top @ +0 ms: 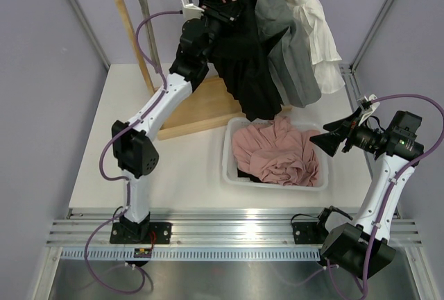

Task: Remove the skirt from the hanger
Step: Pick up the hanger from the clothesline.

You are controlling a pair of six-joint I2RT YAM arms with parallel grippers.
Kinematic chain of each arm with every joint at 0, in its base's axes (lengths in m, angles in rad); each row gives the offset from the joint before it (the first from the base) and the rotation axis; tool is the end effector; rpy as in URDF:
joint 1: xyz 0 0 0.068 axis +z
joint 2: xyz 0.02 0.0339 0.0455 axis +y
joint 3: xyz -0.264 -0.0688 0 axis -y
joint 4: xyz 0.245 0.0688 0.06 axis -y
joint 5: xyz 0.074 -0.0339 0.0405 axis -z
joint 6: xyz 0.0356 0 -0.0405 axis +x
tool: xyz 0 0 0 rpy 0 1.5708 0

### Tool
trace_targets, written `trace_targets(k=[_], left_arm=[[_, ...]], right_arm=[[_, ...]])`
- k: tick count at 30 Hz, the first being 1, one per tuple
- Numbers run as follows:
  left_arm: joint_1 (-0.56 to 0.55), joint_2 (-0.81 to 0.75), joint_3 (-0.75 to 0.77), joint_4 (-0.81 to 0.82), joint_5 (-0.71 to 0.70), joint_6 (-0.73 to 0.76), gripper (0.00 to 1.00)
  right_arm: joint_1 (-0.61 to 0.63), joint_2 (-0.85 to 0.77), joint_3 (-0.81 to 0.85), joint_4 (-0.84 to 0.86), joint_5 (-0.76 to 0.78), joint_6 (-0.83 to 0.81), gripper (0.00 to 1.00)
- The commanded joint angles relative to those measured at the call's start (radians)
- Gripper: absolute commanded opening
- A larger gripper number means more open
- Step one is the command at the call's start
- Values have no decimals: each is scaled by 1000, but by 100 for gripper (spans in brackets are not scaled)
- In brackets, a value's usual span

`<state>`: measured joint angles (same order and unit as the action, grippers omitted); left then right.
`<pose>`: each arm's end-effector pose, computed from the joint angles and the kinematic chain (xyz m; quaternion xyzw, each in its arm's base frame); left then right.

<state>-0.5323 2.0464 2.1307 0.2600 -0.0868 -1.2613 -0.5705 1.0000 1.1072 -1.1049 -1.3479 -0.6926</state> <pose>0.4177 -0.2425 0.4656 -0.2381 0.5246 -0.6228 0.5294 0.1525 -0.0566 0.3527 -0.2218 0.7373 0.3528 0.5317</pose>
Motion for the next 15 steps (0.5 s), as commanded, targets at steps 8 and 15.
trace_targets(k=[8, 15], left_arm=[[-6, -233, -215, 232, 70, 11, 0], [-6, -354, -394, 252, 125, 17, 0]], right_arm=[[-3, 2, 34, -10, -25, -18, 99], [-5, 2, 33, -19, -30, -27, 100]])
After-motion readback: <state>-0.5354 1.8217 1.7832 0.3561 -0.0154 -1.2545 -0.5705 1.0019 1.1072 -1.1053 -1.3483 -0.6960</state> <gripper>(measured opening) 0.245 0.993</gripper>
